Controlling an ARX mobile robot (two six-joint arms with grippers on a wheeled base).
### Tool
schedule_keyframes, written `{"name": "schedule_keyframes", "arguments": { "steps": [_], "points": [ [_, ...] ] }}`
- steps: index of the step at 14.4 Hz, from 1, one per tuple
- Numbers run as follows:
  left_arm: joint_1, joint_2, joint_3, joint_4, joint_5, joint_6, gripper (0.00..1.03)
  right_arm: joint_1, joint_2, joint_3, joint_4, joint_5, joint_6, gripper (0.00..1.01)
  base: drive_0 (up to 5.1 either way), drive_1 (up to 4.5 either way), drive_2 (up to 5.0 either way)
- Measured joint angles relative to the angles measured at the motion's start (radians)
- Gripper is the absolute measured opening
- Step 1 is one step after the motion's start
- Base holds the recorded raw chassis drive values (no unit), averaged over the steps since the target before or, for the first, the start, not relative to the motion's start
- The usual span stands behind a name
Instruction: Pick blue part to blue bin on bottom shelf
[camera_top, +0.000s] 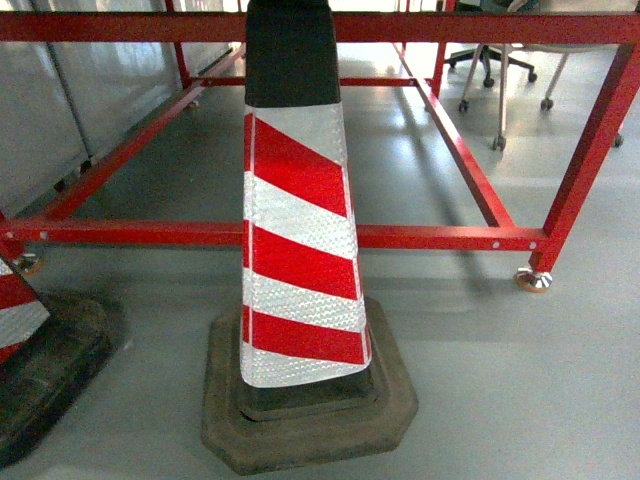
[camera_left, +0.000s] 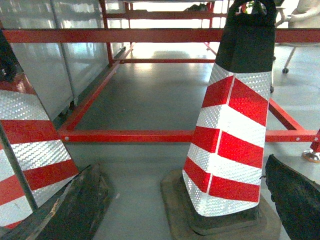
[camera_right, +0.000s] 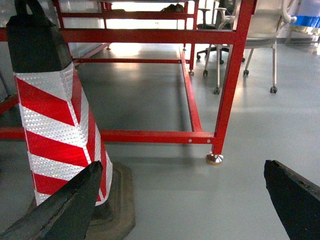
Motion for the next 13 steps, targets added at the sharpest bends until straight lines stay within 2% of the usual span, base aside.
{"name": "schedule_keyframes", "arguments": {
  "steps": [13],
  "points": [
    [0.0, 0.0, 0.0, 0.0, -0.001, 0.001, 0.98, 0.0, 0.0, 0.0, -0.001, 0.0, 0.0, 0.98, 0.0, 0.0, 0.0]
  ]
}}
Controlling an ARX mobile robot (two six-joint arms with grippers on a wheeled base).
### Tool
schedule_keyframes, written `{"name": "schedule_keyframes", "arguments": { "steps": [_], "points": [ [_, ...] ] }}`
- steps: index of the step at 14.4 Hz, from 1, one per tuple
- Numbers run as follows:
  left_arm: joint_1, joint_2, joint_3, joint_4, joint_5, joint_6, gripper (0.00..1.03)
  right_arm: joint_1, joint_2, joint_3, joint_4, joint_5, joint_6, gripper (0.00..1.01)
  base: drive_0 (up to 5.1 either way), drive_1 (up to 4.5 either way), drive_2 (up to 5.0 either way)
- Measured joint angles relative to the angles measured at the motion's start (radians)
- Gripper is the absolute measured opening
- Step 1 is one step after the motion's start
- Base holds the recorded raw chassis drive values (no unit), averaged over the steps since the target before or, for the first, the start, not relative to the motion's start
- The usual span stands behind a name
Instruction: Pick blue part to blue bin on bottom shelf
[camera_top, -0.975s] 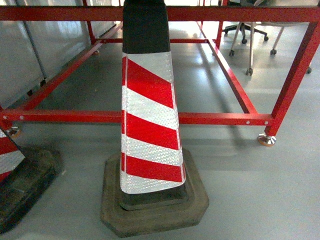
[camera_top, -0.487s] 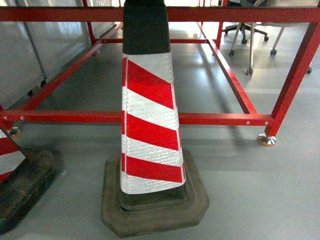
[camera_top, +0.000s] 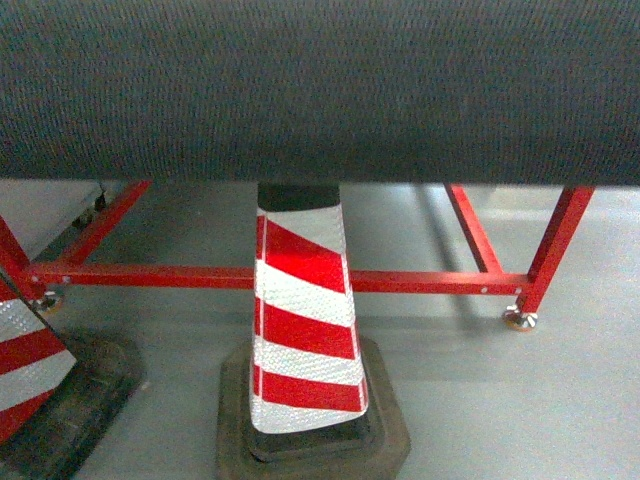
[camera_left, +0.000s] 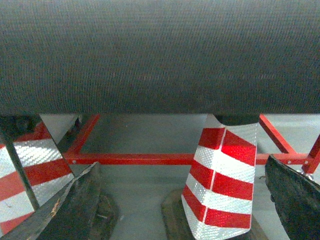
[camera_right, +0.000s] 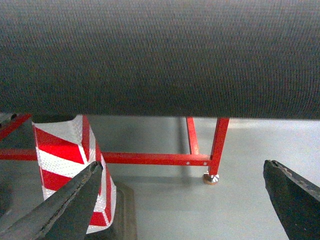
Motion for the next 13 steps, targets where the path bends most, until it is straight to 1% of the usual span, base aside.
{"name": "schedule_keyframes", "arguments": {
  "steps": [13],
  "points": [
    [0.0, 0.0, 0.0, 0.0, -0.001, 0.009, 0.98, 0.0, 0.0, 0.0, 0.001, -0.001, -0.002, 0.98, 0.0, 0.0, 0.0]
  ]
}}
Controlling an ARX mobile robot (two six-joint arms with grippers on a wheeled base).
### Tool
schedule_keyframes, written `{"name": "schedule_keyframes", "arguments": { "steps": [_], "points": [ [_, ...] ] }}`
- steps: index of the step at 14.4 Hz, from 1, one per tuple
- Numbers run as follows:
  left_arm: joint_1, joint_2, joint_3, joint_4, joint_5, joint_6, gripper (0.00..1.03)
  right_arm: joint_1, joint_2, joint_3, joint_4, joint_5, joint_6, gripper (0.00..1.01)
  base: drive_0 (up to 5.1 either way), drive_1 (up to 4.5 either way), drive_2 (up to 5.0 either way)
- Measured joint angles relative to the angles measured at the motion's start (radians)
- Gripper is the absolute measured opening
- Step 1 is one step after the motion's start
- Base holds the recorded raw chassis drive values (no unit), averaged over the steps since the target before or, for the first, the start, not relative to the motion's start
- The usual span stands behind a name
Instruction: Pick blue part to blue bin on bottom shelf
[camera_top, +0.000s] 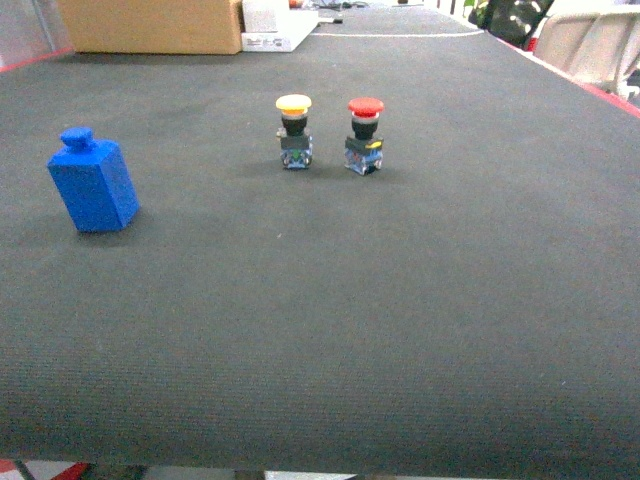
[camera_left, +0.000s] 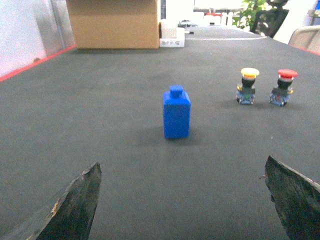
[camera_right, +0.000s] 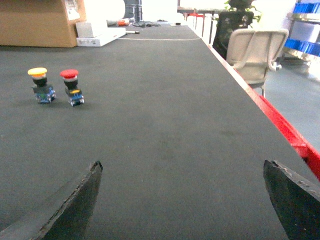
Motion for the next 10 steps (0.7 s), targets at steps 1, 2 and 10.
{"name": "schedule_keyframes", "arguments": {
  "steps": [1, 2, 10],
  "points": [
    [0.0, 0.0, 0.0, 0.0, 0.003, 0.0, 0.98, 0.0, 0.0, 0.0, 0.0, 0.002, 0.003, 0.98, 0.0, 0.0, 0.0],
    [0.0, 0.0, 0.0, 0.0, 0.002, 0.0, 0.98, 0.0, 0.0, 0.0, 0.0, 0.002, 0.002, 0.98, 0.0, 0.0, 0.0],
    [0.0, 0.0, 0.0, 0.0, 0.002, 0.0, 0.98, 0.0, 0.0, 0.0, 0.0, 0.001, 0.002, 0.98, 0.0, 0.0, 0.0]
  ]
}}
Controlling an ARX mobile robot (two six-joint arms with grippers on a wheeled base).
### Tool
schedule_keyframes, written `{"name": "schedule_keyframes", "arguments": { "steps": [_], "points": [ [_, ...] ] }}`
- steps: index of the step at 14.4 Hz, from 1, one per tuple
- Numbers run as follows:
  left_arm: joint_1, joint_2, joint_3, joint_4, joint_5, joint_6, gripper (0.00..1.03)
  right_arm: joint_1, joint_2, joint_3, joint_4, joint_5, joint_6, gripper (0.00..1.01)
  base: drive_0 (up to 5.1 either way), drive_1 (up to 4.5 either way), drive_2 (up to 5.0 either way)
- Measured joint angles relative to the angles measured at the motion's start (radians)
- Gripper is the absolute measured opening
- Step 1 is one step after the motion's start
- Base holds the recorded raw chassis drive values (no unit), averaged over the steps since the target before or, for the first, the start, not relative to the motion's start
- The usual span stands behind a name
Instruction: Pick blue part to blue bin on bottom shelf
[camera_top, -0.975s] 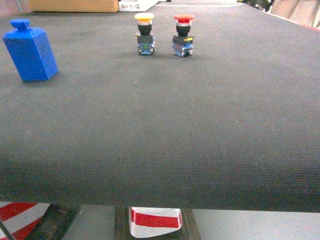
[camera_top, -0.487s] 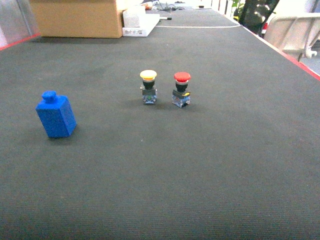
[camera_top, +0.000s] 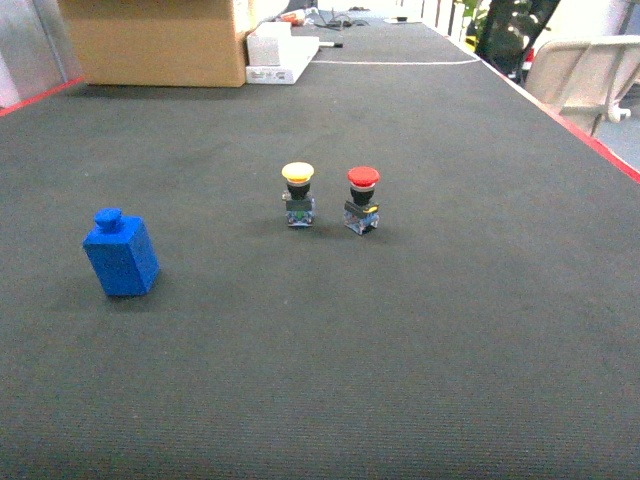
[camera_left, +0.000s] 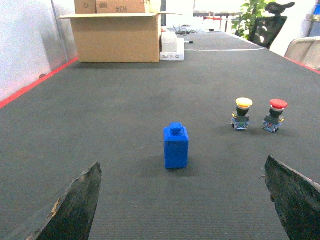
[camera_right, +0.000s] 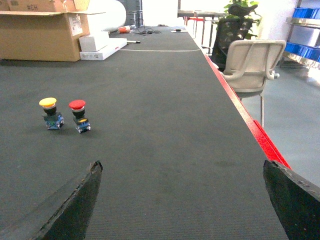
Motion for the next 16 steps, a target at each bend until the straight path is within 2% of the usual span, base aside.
{"name": "schedule_keyframes", "arguments": {
  "steps": [5, 6, 7, 8, 9, 10, 11, 14, 16],
  "points": [
    [0.0, 0.0, 0.0, 0.0, 0.0, 0.0, 0.98, 0.0, 0.0, 0.0, 0.0, 0.0, 0.0, 0.98, 0.0, 0.0, 0.0],
    [-0.021, 0.013, 0.015, -0.068, -0.059, -0.012, 0.98, 0.0, 0.0, 0.0, 0.0, 0.0, 0.0, 0.98, 0.0, 0.0, 0.0],
    [-0.067, 0.074, 0.033, -0.111, -0.156, -0.032, 0.98, 0.0, 0.0, 0.0, 0.0, 0.001, 0.0, 0.98, 0.0, 0.0, 0.0],
    [-0.094, 0.163, 0.034, -0.075, -0.239, -0.04, 0.98, 0.0, 0.0, 0.0, 0.0, 0.0, 0.0, 0.98, 0.0, 0.0, 0.0],
    [-0.102, 0.271, 0.031, 0.063, -0.275, -0.046, 0.98, 0.0, 0.0, 0.0, 0.0, 0.0, 0.0, 0.98, 0.0, 0.0, 0.0],
    [-0.106, 0.375, 0.04, 0.177, -0.273, -0.045, 0.98, 0.0, 0.0, 0.0, 0.0, 0.0, 0.0, 0.98, 0.0, 0.0, 0.0],
    [-0.109, 0.556, 0.061, 0.346, -0.243, -0.046, 0.98, 0.0, 0.0, 0.0, 0.0, 0.0, 0.0, 0.98, 0.0, 0.0, 0.0],
    [-0.114, 1.043, 0.175, 0.736, -0.182, -0.053, 0.98, 0.0, 0.0, 0.0, 0.0, 0.0, 0.0, 0.98, 0.0, 0.0, 0.0],
    [-0.115, 1.38, 0.295, 0.901, -0.168, -0.053, 0.98, 0.0, 0.0, 0.0, 0.0, 0.0, 0.0, 0.98, 0.0, 0.0, 0.0]
  ]
}}
